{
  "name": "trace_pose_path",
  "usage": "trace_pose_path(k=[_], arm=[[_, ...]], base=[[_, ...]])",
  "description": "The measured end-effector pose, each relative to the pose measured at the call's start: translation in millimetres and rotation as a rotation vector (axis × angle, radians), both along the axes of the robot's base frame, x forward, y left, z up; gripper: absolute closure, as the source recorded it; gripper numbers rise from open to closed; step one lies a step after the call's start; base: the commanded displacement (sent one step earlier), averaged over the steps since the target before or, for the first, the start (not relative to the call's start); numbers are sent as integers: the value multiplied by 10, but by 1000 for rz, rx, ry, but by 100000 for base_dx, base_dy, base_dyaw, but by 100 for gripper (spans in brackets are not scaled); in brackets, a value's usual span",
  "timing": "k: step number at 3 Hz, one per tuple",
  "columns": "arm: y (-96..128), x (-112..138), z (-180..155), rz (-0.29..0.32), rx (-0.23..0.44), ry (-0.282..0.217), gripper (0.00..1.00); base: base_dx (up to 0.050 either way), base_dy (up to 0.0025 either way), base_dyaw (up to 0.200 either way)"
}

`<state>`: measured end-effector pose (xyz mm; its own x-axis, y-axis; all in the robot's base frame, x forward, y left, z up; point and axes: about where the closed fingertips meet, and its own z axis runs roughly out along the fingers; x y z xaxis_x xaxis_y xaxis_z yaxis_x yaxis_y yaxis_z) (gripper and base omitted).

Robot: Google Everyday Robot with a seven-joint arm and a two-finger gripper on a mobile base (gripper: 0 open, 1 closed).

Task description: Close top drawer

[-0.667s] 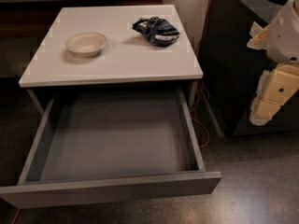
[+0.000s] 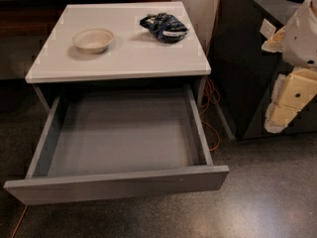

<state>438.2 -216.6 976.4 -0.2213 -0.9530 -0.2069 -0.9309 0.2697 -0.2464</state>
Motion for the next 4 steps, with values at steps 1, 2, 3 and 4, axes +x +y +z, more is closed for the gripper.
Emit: trace_pose_path(k=[1, 2, 3, 4], arm=[[120, -46, -174, 57, 58, 2, 0], [330, -142, -430, 130, 141, 9, 0], [626, -282, -680, 211, 225, 28, 16], [965, -393, -1006, 280, 275, 52, 39]], base=[[0, 0, 0], [0, 0, 0], [0, 0, 0], [0, 0, 0]])
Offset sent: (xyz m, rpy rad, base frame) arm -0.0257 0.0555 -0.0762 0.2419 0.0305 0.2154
